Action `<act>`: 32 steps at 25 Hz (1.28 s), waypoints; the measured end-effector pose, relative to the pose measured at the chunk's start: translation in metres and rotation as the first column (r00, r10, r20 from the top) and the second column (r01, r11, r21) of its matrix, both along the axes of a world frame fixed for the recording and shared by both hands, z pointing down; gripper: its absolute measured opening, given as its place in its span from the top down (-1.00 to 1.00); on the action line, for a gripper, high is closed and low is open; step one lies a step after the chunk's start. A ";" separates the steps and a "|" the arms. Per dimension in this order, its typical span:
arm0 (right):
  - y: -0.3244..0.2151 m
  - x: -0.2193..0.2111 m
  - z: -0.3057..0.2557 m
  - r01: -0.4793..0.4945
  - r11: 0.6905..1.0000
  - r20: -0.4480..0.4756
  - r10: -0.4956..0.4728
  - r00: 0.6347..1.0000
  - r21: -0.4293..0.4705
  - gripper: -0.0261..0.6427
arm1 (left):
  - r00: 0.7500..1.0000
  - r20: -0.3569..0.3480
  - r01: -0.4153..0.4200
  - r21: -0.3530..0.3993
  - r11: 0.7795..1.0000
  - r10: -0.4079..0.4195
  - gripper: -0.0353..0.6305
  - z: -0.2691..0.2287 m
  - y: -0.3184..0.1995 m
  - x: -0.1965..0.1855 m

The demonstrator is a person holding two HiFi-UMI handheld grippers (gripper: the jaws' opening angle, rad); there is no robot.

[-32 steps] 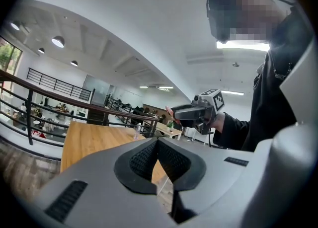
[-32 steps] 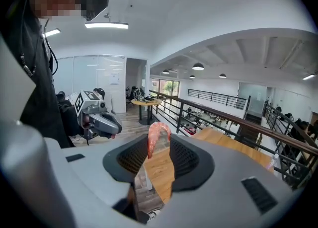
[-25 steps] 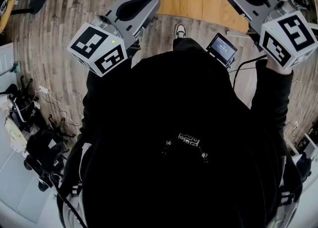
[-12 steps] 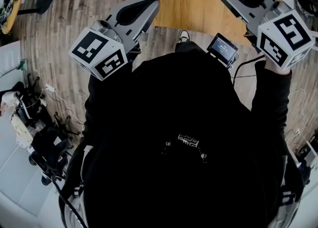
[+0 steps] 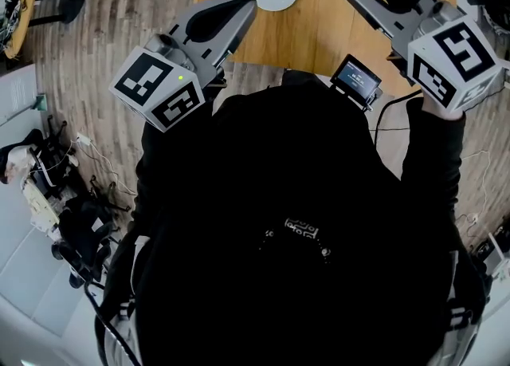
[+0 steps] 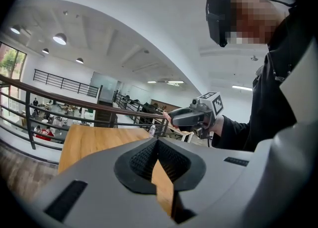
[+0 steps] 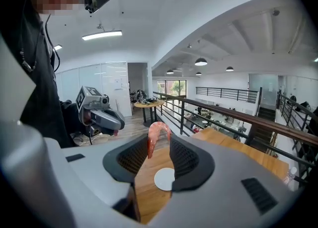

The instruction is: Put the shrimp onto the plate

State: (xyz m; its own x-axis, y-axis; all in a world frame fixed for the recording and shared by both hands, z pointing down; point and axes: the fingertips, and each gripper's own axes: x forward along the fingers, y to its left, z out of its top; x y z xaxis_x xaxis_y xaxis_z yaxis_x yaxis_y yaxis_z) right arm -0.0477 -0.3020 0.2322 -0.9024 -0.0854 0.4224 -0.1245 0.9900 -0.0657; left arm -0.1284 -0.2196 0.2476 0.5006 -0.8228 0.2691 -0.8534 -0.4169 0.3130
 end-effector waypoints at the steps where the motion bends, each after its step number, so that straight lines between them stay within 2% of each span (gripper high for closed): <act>1: -0.003 0.004 0.004 0.001 1.000 -0.005 -0.001 1.000 -0.005 0.48 | 1.000 0.002 0.000 -0.004 1.000 0.000 0.88 0.000 -0.003 0.005; 5: -0.008 0.013 0.027 0.018 1.000 -0.032 -0.019 0.999 -0.016 0.49 | 1.000 0.004 -0.002 -0.041 0.999 0.002 0.88 0.014 -0.006 0.024; 11: -0.013 0.013 0.042 0.023 0.998 -0.008 -0.023 1.000 -0.059 0.49 | 1.000 0.020 0.013 -0.091 0.996 -0.011 0.88 0.028 -0.004 0.026; 15: -0.014 0.009 0.038 0.018 0.999 0.000 -0.018 1.000 -0.040 0.49 | 1.000 0.021 -0.001 -0.073 0.997 0.002 0.88 0.025 -0.011 0.020; 19: -0.026 0.010 0.022 -0.043 0.999 -0.001 0.043 0.999 -0.032 0.49 | 1.000 0.013 -0.023 -0.046 0.999 0.023 0.88 0.011 -0.028 0.009; 25: -0.035 0.016 0.020 -0.125 0.992 -0.020 0.125 0.992 -0.015 0.49 | 0.994 -0.006 -0.108 0.021 0.994 0.108 0.88 -0.001 -0.048 0.001; 28: -0.036 0.015 0.026 -0.135 0.991 -0.021 0.135 0.991 -0.020 0.49 | 0.992 -0.018 -0.128 0.024 0.991 0.129 0.88 0.002 -0.050 -0.001; 32: -0.039 0.018 0.026 -0.145 0.989 -0.021 0.144 0.989 -0.024 0.49 | 0.988 0.000 -0.152 0.007 0.988 0.152 0.88 0.007 -0.053 0.002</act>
State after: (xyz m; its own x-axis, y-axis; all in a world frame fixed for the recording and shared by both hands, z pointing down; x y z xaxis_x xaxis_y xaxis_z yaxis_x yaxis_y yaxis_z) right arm -0.0300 -0.3410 0.2581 -0.8729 -0.2032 0.4436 -0.2674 0.9597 -0.0867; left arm -0.1264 -0.2725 0.2543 0.6203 -0.7390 0.2630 -0.7796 -0.5439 0.3103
